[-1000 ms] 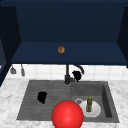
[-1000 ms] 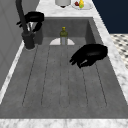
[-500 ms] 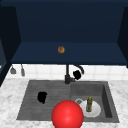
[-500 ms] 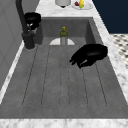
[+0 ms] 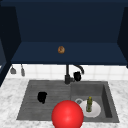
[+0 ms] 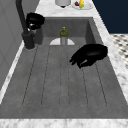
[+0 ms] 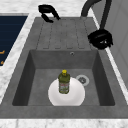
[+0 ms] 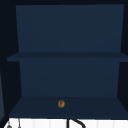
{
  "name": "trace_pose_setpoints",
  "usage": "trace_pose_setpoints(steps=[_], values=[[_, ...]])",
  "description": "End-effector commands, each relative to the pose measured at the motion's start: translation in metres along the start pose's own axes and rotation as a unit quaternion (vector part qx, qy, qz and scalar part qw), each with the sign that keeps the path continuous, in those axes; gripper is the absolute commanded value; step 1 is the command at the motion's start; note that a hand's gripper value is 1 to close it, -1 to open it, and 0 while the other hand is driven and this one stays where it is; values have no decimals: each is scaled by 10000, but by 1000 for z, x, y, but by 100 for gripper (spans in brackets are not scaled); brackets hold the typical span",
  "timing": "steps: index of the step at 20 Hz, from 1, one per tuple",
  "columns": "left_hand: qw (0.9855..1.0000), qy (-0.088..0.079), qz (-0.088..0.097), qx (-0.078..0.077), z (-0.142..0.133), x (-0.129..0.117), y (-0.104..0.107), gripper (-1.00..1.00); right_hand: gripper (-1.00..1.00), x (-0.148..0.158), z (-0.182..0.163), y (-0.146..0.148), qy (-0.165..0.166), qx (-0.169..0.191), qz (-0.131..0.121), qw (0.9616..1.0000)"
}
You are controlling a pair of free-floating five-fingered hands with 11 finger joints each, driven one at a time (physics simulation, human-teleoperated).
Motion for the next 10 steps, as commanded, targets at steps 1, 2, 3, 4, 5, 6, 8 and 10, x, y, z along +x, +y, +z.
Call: trace_pose_setpoints(steps=[1, 2, 3, 4, 5, 6, 8, 10], values=[[10000, 0, 0, 0, 0, 0, 0, 0, 100, 0, 20, 19, 423, 68, -94, 9990], [10000, 0, 0, 0, 0, 0, 0, 0, 100, 1, 21, 19, 395, -67, -62, 9992], [10000, 0, 0, 0, 0, 0, 0, 0, 100, -1, 19, 19, 356, -212, -3, 9991], [10000, 0, 0, 0, 0, 0, 0, 0, 100, 0, 17, 20, 327, -342, -8, 9989], [10000, 0, 0, 0, 0, 0, 0, 0, 100, -1, 15, 20, 304, -453, 86, 9985], [10000, 0, 0, 0, 0, 0, 0, 0, 100, -3, 15, 20, 354, -488, 59, 9982], [10000, 0, 0, 0, 0, 0, 0, 0, 100, -2, 15, 19, 376, -489, 0, 9981], [10000, 0, 0, 0, 0, 0, 0, 0, 100, -1, 15, 16, 282, -643, 2, 9975]])
